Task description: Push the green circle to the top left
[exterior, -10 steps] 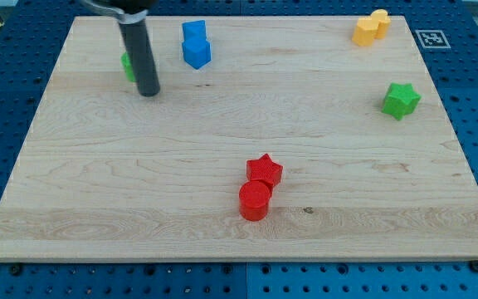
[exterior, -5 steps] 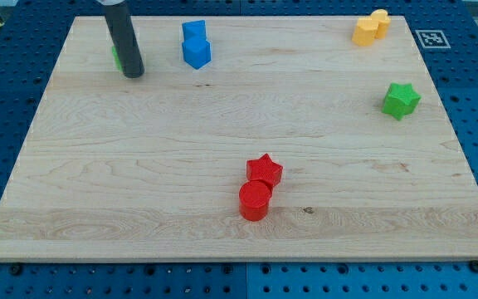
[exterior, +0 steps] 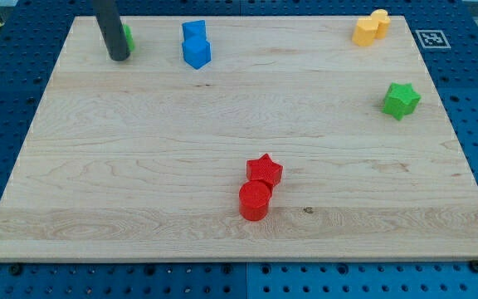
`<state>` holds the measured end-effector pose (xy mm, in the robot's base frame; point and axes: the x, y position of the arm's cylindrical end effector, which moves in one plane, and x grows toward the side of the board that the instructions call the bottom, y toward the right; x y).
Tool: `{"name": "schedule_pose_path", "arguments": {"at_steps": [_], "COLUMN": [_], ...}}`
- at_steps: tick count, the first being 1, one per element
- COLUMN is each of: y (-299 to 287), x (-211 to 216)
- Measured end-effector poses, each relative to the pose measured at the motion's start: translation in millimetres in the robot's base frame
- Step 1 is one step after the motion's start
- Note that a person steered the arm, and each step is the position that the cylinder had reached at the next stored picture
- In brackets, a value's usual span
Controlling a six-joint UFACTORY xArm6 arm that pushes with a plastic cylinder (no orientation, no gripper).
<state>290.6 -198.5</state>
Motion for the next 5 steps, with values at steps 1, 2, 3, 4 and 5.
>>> {"name": "schedule_pose_path", "arguments": {"at_steps": [1,2,3,4,5], "y": [0.0,0.0,0.0,0.0,0.0], "x": [-9.3,-11.3,-11.3,-11.4,-13.2]}}
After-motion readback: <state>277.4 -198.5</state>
